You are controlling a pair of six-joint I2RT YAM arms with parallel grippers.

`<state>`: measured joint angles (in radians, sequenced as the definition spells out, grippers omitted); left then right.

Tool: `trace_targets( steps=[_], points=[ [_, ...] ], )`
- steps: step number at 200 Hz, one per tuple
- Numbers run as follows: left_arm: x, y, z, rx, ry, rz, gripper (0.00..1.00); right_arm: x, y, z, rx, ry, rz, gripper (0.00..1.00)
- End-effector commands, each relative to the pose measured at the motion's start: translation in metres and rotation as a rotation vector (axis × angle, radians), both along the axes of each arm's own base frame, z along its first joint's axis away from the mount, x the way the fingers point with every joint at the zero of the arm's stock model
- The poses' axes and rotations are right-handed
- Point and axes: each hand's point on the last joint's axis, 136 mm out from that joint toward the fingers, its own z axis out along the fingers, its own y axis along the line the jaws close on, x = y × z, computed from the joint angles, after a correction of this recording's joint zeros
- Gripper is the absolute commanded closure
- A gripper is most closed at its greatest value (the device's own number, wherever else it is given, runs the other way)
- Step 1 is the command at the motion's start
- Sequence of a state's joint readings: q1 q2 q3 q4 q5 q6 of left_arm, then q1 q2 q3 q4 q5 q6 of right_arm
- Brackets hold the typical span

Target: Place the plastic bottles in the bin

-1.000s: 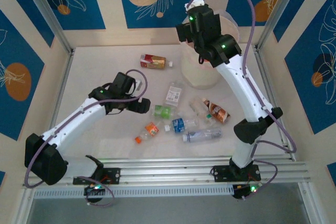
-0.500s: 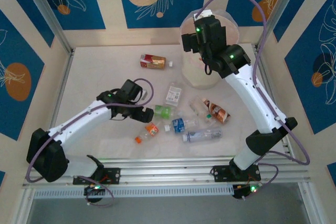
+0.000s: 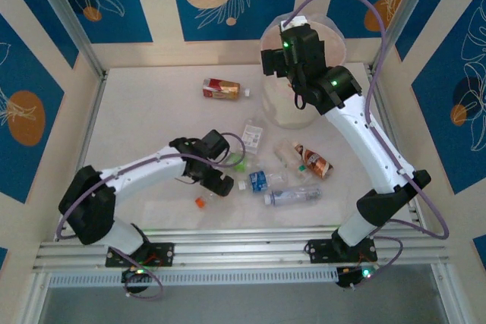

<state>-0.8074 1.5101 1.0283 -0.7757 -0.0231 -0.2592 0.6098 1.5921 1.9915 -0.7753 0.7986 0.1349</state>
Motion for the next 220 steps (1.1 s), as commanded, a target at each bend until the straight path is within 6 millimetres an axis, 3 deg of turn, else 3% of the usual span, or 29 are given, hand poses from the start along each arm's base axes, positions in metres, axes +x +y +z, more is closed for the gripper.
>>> trace_targets(
  steps=[1,50,123,182,220],
  points=[
    [0.0,0.002,-0.011,0.061,-0.006,-0.024,0.03,-0.008,0.0,0.015,0.052,-0.039,0.007,0.01],
    [0.004,0.002,-0.031,0.125,-0.005,-0.035,0.04,-0.01,0.0,0.016,0.063,-0.051,0.017,0.01],
    [0.009,0.02,-0.053,0.256,-0.01,-0.021,0.1,-0.011,0.0,0.014,0.062,-0.052,0.019,0.01],
    [0.013,0.028,-0.052,0.297,-0.031,-0.021,0.21,-0.013,-0.002,0.012,0.061,-0.05,0.013,0.01],
    [0.015,0.028,-0.043,0.291,-0.049,-0.02,0.34,-0.015,-0.003,0.012,0.071,-0.054,0.012,0.01]
  ],
)
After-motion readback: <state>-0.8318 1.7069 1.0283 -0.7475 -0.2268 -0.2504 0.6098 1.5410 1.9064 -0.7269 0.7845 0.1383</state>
